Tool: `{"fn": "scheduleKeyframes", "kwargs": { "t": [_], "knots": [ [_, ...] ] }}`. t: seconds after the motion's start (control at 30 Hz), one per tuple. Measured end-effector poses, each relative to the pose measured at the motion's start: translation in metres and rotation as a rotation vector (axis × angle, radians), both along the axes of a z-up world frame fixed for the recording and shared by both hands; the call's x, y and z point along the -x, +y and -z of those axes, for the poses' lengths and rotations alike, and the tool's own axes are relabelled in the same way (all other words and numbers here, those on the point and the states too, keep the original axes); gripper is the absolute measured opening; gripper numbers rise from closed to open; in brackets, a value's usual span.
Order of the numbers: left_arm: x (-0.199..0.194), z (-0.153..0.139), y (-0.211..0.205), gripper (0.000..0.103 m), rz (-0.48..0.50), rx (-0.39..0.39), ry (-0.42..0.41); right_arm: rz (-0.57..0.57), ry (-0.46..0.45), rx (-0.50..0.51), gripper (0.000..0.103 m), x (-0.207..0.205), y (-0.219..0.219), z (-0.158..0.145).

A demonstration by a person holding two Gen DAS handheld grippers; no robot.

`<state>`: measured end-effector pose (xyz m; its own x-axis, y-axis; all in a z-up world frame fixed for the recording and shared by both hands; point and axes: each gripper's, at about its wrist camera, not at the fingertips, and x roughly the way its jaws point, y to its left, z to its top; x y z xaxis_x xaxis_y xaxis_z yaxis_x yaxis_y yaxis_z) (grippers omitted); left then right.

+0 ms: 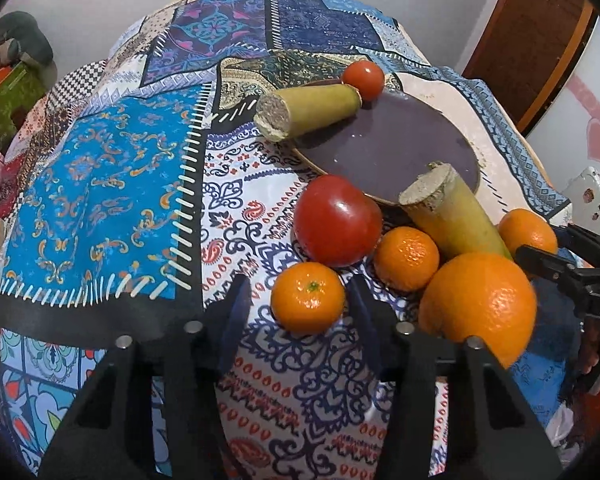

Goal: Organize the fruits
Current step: 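Grasp a large orange with the right tool while the left tool grasps a mandarin, then set the mandarin on the plate with the left tool while the right tool sets the orange there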

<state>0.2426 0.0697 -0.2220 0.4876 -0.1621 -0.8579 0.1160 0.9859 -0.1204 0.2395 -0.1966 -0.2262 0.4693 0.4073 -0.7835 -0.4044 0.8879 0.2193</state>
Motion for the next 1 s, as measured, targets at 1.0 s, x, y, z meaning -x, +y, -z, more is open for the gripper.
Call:
{"fn": "scheduleKeyframes", "kwargs": {
  "t": [1.0],
  "knots": [
    [-0.028, -0.076, -0.012, 0.035, 0.017, 0.028, -0.199, 0.022, -0.18, -0.062, 0.064, -0.038, 0.009, -0.058]
  ]
}}
